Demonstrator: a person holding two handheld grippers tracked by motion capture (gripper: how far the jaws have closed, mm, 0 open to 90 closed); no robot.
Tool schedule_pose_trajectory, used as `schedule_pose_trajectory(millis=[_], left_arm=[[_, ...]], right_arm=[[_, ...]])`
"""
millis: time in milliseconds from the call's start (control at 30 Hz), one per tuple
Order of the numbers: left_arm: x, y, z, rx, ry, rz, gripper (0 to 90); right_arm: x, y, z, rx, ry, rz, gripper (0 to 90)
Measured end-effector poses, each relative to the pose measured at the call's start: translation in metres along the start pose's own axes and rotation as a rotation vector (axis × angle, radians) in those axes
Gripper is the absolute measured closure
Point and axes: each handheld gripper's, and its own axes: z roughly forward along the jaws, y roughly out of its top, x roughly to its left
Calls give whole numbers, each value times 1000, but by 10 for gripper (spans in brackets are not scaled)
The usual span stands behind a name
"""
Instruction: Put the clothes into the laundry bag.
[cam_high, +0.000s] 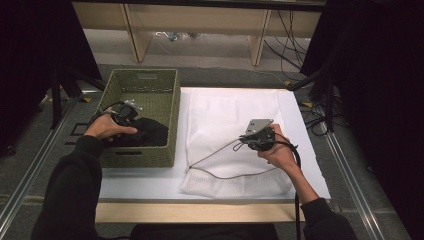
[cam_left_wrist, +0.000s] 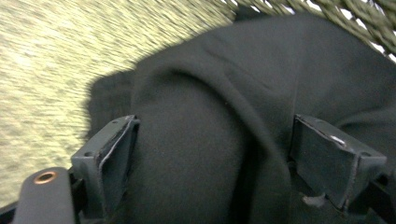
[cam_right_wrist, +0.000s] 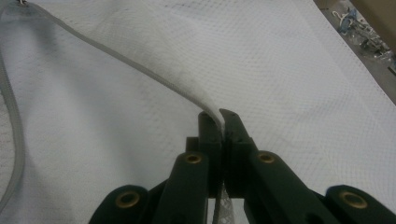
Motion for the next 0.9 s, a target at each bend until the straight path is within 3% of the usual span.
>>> schedule_pose_trajectory(millis=[167, 233, 400, 467, 500, 533, 567, 600, 667, 700, 733, 800, 833, 900], left_arm=[[-1, -3, 11, 6, -41, 5, 134], [-3, -4, 15, 20, -58, 10, 107], [-8, -7, 27, 53, -52, 19, 0], [-9, -8, 30, 63, -52, 17, 0], [-9, -7, 33, 101, -41, 18, 0], [-7, -6, 33, 148, -44, 45, 16], [-8, -4, 35, 171, -56, 49, 174], [-9, -4, 34, 174, -53, 53, 207], [-7, -2, 29, 159, -31, 46, 389], [-6, -1, 27, 143, -11, 30, 499], [-6, -1, 26, 107, 12, -21, 580], [-3, 0, 25, 96, 45, -53, 642], [-2, 1, 24, 112, 57, -51, 649], [0, 3, 25, 94, 104, -96, 652]], right_arm=[[0, 0, 1, 3, 1, -5, 887], [-1, 0, 1, 7, 10, -27, 887], [0, 1, 1, 2, 5, -25, 887], [0, 1, 1, 2, 3, -30, 887], [1, 0, 1, 8, 0, -12, 887], [0, 1, 0, 2, 1, -32, 887], [0, 1, 0, 1, -2, -28, 887], [-1, 1, 0, -8, 3, -42, 887], [0, 1, -2, 2, 9, -19, 887], [0, 0, -1, -3, -1, -16, 887], [-1, 0, -2, 5, -10, -31, 887], [0, 0, -2, 4, 7, -15, 887], [0, 0, -1, 5, 9, -15, 887], [-2, 0, 0, -1, -4, -47, 887]])
